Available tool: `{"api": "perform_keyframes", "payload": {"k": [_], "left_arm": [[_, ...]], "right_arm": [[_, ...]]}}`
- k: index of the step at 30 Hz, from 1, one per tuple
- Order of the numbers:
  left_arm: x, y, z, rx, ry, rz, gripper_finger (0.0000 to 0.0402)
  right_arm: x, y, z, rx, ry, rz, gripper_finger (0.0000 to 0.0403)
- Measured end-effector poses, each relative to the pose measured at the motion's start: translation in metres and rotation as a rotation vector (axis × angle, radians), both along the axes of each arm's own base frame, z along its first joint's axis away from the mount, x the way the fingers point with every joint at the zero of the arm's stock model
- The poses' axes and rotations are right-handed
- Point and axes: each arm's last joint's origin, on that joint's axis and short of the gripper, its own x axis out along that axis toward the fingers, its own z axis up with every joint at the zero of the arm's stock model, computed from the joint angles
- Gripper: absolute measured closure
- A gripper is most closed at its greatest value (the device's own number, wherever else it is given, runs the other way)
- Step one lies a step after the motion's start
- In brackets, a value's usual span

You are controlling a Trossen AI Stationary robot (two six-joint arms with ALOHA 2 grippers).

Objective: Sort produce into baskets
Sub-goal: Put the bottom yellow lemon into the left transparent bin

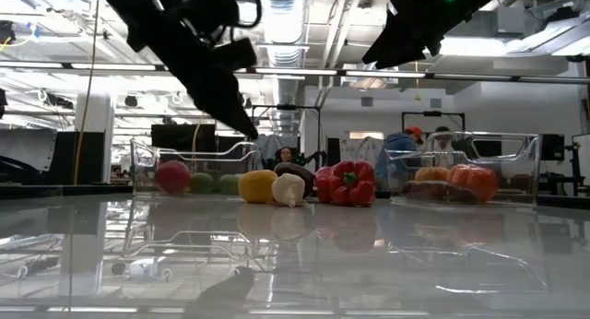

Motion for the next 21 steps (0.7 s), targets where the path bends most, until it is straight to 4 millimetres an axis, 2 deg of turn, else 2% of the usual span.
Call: {"api": "perform_keyframes", "payload": {"k": [3, 7, 12, 21], "left_arm": [[0.011, -0.009, -0.018, 0.102, 0.059, -0.027, 0.0022], [0.018, -0.006, -0.032, 0.18, 0.101, 0.015, 0.0022], [0.019, 0.004, -0.041, 0.118, 0.116, 0.016, 0.0022], [0.018, 0.026, -0.045, 0.046, 0.082, 0.048, 0.0022]], "right_arm": [[0.0, 0.0, 0.0, 0.0, 0.002, 0.001, 0.0084], [0.0, 0.0, 0.0, 0.001, 0.003, 0.004, 0.0084], [0.0, 0.0, 0.0, 0.0, 0.005, 0.007, 0.0084], [0.0, 0.002, 0.0, 0.005, 0.002, 0.023, 0.0084]]}}
